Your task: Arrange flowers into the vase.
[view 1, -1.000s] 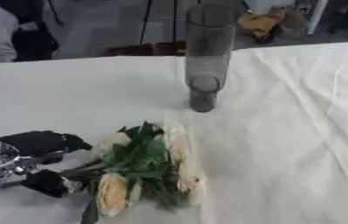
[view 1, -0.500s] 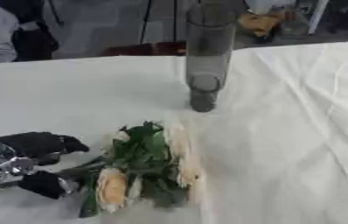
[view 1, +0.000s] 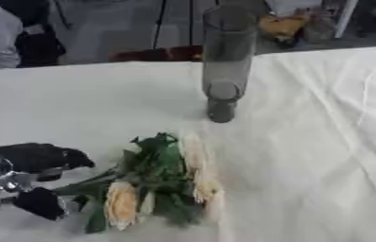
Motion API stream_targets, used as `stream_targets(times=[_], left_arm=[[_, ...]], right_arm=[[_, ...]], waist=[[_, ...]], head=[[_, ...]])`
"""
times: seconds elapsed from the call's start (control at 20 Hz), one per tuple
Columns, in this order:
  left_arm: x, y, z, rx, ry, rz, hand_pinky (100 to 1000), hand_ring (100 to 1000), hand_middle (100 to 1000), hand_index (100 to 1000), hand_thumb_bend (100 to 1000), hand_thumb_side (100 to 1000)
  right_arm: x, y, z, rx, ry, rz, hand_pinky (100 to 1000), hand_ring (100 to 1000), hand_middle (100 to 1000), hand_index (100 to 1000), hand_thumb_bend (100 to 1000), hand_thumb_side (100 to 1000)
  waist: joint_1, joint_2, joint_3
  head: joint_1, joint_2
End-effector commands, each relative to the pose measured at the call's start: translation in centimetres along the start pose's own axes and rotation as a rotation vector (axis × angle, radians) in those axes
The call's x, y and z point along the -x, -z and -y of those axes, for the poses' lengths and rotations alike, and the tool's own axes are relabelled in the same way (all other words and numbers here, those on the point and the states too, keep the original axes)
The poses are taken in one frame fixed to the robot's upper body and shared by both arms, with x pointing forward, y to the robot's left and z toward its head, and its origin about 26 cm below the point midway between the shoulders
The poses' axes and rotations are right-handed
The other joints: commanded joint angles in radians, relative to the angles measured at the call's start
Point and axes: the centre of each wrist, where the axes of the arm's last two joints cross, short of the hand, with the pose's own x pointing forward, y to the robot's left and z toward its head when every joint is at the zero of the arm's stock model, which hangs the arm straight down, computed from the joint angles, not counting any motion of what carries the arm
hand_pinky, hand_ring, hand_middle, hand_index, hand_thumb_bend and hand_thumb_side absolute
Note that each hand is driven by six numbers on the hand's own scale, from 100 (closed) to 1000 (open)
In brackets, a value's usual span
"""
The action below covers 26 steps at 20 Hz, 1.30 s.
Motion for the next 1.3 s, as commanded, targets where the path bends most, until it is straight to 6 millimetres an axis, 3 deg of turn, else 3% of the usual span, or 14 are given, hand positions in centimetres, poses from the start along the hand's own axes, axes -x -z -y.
stream_targets(times=[0.05, 0.85, 1.0, 1.25, 1.3], left_arm=[[0.5, -0.2, -0.7, -0.016, 0.034, -0.028, 849, 936, 951, 1000, 238, 725], [-0.1, 2.3, -0.3, -0.049, 0.110, -0.048, 799, 864, 862, 924, 270, 723], [-0.1, 2.7, -0.1, -0.036, 0.110, -0.045, 762, 812, 822, 887, 264, 721], [0.0, 3.0, -0.1, -0.072, 0.091, -0.050, 594, 616, 695, 810, 242, 730], [0.0, 3.0, -0.1, -0.082, 0.088, -0.053, 588, 611, 694, 810, 240, 730]], right_arm=[[-0.4, 0.8, 0.5, 0.004, -0.004, 0.034, 842, 1000, 826, 828, 100, 1000], [-0.4, 0.9, 0.4, 0.004, 0.011, 0.036, 843, 1000, 822, 826, 100, 1000], [-0.4, 0.9, 0.4, 0.006, 0.013, 0.034, 843, 1000, 821, 826, 100, 1000], [-0.4, 0.8, 0.3, 0.003, 0.014, 0.031, 844, 1000, 819, 822, 100, 1000], [-0.4, 0.8, 0.3, 0.002, 0.015, 0.031, 844, 1000, 818, 822, 100, 1000]], waist=[[-0.003, -0.011, -0.002], [-0.005, -0.006, -0.010], [-0.005, -0.006, -0.011], [-0.007, -0.006, -0.010], [-0.007, -0.005, -0.010]], head=[[0.005, -0.011], [0.015, -0.016], [0.016, -0.017], [0.017, -0.020], [0.018, -0.019]])
